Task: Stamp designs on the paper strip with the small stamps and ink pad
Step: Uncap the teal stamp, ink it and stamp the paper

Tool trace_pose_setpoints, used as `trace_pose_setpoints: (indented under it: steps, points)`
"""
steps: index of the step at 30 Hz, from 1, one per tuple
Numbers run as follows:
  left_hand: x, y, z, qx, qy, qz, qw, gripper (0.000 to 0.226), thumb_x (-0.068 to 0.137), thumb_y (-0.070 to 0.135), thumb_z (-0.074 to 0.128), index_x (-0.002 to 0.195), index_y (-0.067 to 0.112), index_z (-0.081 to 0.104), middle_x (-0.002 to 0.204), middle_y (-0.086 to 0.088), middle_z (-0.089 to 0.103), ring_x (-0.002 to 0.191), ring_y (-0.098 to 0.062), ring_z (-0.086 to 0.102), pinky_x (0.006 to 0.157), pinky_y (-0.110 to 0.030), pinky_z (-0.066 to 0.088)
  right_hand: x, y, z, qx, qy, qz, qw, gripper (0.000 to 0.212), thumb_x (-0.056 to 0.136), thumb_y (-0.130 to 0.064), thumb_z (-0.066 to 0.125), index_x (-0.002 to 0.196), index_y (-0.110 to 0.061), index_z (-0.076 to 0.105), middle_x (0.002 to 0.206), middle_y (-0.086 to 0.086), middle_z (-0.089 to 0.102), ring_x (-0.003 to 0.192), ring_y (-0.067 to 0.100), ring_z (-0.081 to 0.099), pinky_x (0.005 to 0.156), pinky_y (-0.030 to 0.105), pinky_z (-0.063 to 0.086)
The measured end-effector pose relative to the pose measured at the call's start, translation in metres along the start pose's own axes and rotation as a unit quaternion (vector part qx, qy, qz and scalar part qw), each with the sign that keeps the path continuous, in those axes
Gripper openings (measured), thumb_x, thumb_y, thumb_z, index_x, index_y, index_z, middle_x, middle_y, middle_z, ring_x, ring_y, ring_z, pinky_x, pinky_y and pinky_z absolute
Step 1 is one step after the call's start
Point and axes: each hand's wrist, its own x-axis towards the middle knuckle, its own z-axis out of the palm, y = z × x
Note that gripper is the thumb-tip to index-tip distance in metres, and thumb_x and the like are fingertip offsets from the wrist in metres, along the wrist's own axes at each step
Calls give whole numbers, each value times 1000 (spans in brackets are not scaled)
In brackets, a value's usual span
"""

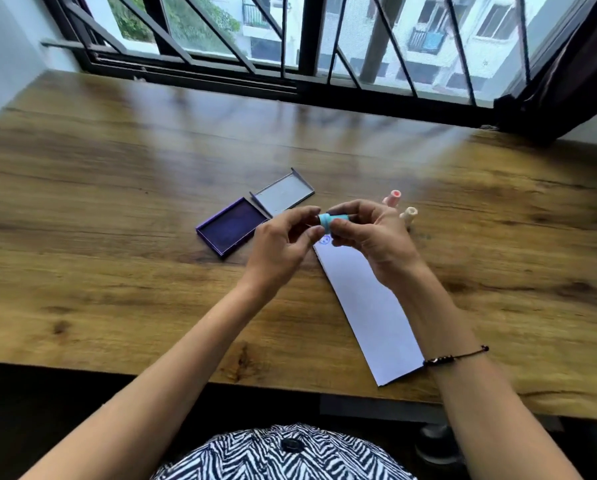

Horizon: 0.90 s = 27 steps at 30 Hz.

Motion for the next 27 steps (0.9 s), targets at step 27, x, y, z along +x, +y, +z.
trace_pose_setpoints:
  steps: [27]
  points:
    - [-44,-58,-71,-171,263,-198,929,11,81,16,62,91,18,67,91,-10,69,84,-23,64,91,-50,52,60,24,140,-576,-131,-279,757,20,76,2,54,95,0,60,102,19,60,98,34,51,70,35,40]
